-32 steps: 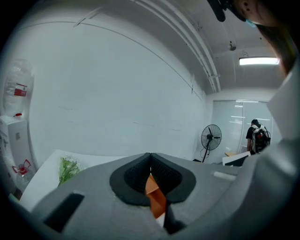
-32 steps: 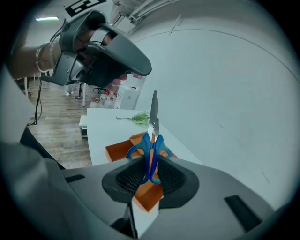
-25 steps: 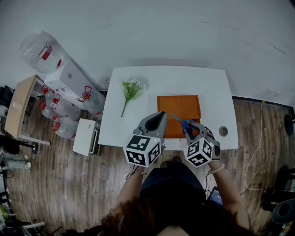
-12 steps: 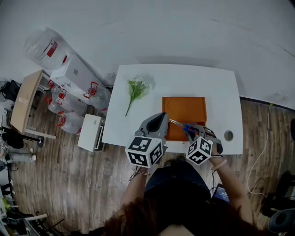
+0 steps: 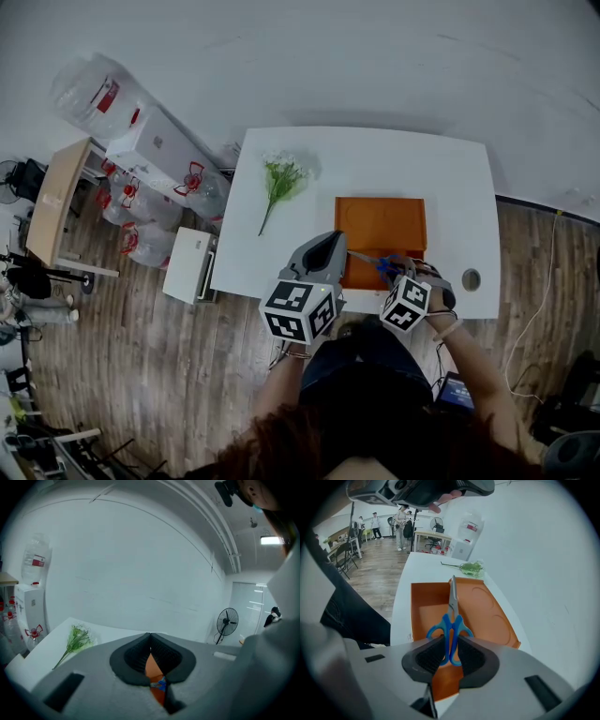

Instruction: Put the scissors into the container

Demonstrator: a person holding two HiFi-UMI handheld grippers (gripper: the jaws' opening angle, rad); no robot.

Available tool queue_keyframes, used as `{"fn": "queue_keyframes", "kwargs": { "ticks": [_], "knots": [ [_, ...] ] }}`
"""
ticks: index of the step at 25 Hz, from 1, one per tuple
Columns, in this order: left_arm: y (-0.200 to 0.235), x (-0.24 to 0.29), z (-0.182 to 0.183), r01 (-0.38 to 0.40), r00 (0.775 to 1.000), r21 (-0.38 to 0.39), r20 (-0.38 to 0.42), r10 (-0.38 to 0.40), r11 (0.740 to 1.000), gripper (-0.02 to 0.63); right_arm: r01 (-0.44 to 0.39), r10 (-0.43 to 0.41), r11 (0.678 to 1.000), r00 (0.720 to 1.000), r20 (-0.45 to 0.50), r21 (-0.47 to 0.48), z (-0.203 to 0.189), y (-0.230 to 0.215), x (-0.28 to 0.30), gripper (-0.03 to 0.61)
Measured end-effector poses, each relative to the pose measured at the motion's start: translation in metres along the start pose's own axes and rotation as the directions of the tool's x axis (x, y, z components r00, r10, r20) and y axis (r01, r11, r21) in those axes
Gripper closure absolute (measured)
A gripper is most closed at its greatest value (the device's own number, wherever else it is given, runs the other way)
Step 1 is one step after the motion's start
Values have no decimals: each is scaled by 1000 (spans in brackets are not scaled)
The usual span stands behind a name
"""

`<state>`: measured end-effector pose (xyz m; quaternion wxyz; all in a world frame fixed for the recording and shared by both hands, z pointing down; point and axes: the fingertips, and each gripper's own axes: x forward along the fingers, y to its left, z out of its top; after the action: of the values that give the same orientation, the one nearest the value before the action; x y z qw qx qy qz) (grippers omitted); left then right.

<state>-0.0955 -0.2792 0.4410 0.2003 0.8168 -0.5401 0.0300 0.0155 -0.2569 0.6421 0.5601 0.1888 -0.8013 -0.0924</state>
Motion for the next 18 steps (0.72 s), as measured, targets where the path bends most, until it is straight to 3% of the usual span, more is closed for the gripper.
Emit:
{"fn": "queue_keyframes", "kwargs": {
  "ticks": [18],
  "knots": [
    [10, -5, -11, -37, 999, -37, -11, 37, 999, 598, -82, 72, 994, 988, -133, -70, -10, 13, 34, 500]
  ]
}}
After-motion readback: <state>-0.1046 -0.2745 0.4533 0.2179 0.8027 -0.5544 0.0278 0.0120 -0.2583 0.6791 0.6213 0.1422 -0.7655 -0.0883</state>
